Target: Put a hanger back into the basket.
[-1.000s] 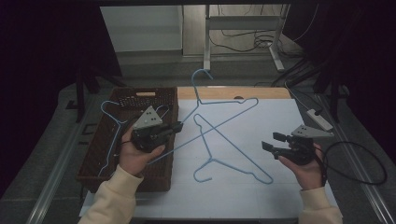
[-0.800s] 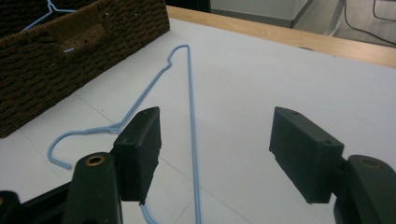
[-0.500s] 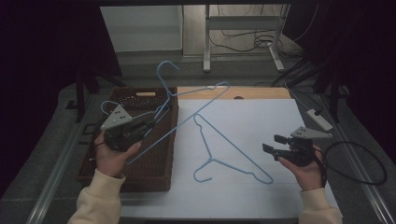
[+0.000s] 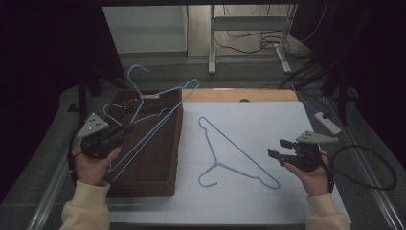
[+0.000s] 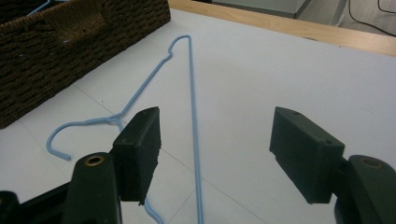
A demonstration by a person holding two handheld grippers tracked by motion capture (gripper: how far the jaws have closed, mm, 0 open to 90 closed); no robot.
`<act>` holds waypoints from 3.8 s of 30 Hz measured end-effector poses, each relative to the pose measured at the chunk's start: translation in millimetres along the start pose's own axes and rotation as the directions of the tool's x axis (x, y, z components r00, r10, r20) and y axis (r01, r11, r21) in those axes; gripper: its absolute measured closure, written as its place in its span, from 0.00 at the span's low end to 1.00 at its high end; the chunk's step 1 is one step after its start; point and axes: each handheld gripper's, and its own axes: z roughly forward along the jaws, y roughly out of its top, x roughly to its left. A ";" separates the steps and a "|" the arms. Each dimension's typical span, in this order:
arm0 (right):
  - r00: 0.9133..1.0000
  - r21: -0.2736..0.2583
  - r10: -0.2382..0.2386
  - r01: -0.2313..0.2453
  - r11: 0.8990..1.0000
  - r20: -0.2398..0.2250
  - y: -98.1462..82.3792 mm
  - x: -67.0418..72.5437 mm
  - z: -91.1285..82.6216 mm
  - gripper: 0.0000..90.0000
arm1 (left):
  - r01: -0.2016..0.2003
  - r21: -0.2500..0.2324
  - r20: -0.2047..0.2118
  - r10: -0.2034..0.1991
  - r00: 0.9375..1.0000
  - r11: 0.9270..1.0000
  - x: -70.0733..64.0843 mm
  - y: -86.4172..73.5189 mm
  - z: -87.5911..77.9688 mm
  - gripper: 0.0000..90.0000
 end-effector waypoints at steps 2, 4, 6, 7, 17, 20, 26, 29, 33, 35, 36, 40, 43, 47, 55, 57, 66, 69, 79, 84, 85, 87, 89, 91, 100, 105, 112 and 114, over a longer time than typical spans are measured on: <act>1.000 0.002 0.000 0.000 1.000 0.000 -0.4 0.0 0.3 0.38 | 0.003 0.008 -0.011 -0.002 1.000 1.000 3.3 -2.8 -0.3 0.97; 1.000 0.003 0.003 -0.003 1.000 0.001 -0.7 -0.3 0.1 0.38 | 0.008 0.016 -0.018 -0.008 1.000 1.000 6.3 -5.7 -0.5 0.97; 1.000 0.003 0.005 -0.005 1.000 0.001 -1.1 -0.5 -0.1 0.38 | 0.013 0.022 -0.023 -0.012 1.000 1.000 9.3 -7.9 -1.2 0.97; 1.000 0.002 0.005 -0.005 1.000 0.001 -1.2 -0.6 -0.2 0.38 | 0.013 0.022 -0.023 -0.012 1.000 1.000 9.3 -7.9 -1.2 0.97; 1.000 0.008 0.003 -0.003 1.000 -0.002 -2.7 -0.8 1.2 0.38 | 0.046 0.027 -0.043 -0.045 0.998 0.999 23.3 -14.3 -9.4 0.97; 1.000 0.011 0.002 -0.002 1.000 -0.002 -2.5 -0.2 1.4 0.38 | 0.058 0.038 -0.059 -0.055 0.997 0.998 29.1 -18.4 -11.7 0.97; 1.000 0.017 0.005 -0.005 1.000 0.000 -2.7 -0.2 2.2 0.38 | 0.086 0.065 -0.083 -0.080 0.993 0.994 36.4 -25.5 -9.7 0.97; 1.000 0.019 0.004 -0.004 1.000 0.000 -2.9 -0.1 2.5 0.38 | 0.085 0.079 -0.097 -0.077 0.992 0.993 37.5 -27.1 -8.1 0.97; 1.000 0.020 0.006 -0.006 1.000 0.001 -3.4 -0.8 2.8 0.38 | 0.087 0.104 -0.106 -0.076 0.991 0.991 39.3 -30.4 -3.8 0.97; 1.000 0.019 0.008 -0.008 1.000 0.000 -3.5 -1.1 2.7 0.38 | 0.090 0.119 -0.105 -0.077 0.991 0.989 39.7 -32.1 -1.1 0.97; 1.000 0.019 0.008 -0.008 1.000 0.000 -3.5 -1.1 2.7 0.38 | 0.088 0.128 -0.104 -0.075 0.992 0.988 39.9 -32.9 0.5 0.97; 1.000 0.021 0.007 -0.007 1.000 0.000 -3.5 -0.8 2.7 0.38 | 0.087 0.162 -0.100 -0.072 0.992 0.983 40.2 -36.1 9.1 0.97; 1.000 0.020 0.006 -0.006 1.000 0.000 -3.4 -0.6 3.1 0.38 | 0.091 0.188 -0.102 -0.073 0.992 0.978 39.8 -38.3 16.1 0.97; 1.000 0.021 0.007 -0.007 1.000 -0.003 -3.1 -0.3 3.3 0.38 | 0.099 0.222 -0.115 -0.075 0.991 0.970 39.1 -40.3 23.8 0.97; 1.000 0.023 0.003 -0.003 1.000 -0.008 -2.8 1.0 4.7 0.38 | 0.116 0.290 -0.140 -0.078 0.987 0.950 38.7 -44.2 38.9 0.97; 1.000 0.025 0.003 -0.003 1.000 -0.010 -2.8 1.2 5.3 0.38 | 0.119 0.310 -0.141 -0.078 0.987 0.943 39.5 -44.9 41.4 0.97; 1.000 0.027 0.003 -0.003 1.000 -0.014 -2.8 1.7 6.9 0.38 | 0.135 0.445 -0.194 -0.051 0.980 0.885 44.6 -44.9 55.0 0.96; 1.000 0.028 0.003 -0.003 1.000 -0.015 -2.9 1.8 7.2 0.38 | 0.136 0.496 -0.211 -0.033 0.977 0.858 46.6 -46.3 60.8 0.96; 1.000 0.040 0.006 -0.006 0.999 -0.019 -4.1 1.1 9.1 0.38 | 0.164 0.566 -0.247 -0.023 0.969 0.808 54.6 -49.8 69.3 0.96; 1.000 0.047 0.006 -0.005 0.999 -0.021 -5.2 1.6 11.0 0.38 | 0.162 0.580 -0.246 -0.018 0.969 0.798 54.8 -51.5 70.5 0.94; 1.000 0.048 0.003 -0.002 0.999 -0.021 -5.1 1.6 10.9 0.38 | 0.158 0.578 -0.252 -0.008 0.968 0.801 54.6 -51.5 70.5 0.93; 1.000 0.045 0.003 -0.002 0.999 -0.021 -5.0 1.7 10.7 0.38 | 0.152 0.566 -0.273 0.010 0.962 0.810 54.4 -50.3 69.7 0.81; 1.000 0.043 0.007 -0.006 0.999 -0.021 -5.0 1.2 10.1 0.38 | 0.141 0.540 -0.288 0.025 0.957 0.830 53.7 -48.6 67.6 0.74; 1.000 0.041 0.007 -0.006 0.999 -0.019 -4.8 0.7 9.0 0.38 | 0.128 0.502 -0.281 0.021 0.960 0.855 51.7 -46.3 63.6 0.61; 1.000 0.044 0.006 -0.005 0.999 -0.019 -4.7 1.6 9.8 0.38 | 0.059 0.309 -0.153 -0.011 0.988 0.949 29.6 -31.0 36.4 0.46; 1.000 0.045 0.005 -0.004 0.999 -0.023 -4.8 1.1 10.8 0.38 | 0.036 0.205 -0.061 -0.024 0.998 0.978 14.7 -23.7 23.8 0.43; 0.999 0.043 0.003 -0.002 0.999 -0.032 -6.5 -0.3 10.6 0.37 | 0.036 0.118 0.016 -0.038 0.999 0.992 0.3 -23.4 10.4 0.42; 0.999 0.044 0.002 0.000 0.999 -0.033 -7.6 -0.1 10.1 0.37 | 0.039 0.107 0.033 -0.042 0.999 0.994 -2.3 -23.5 8.2 0.42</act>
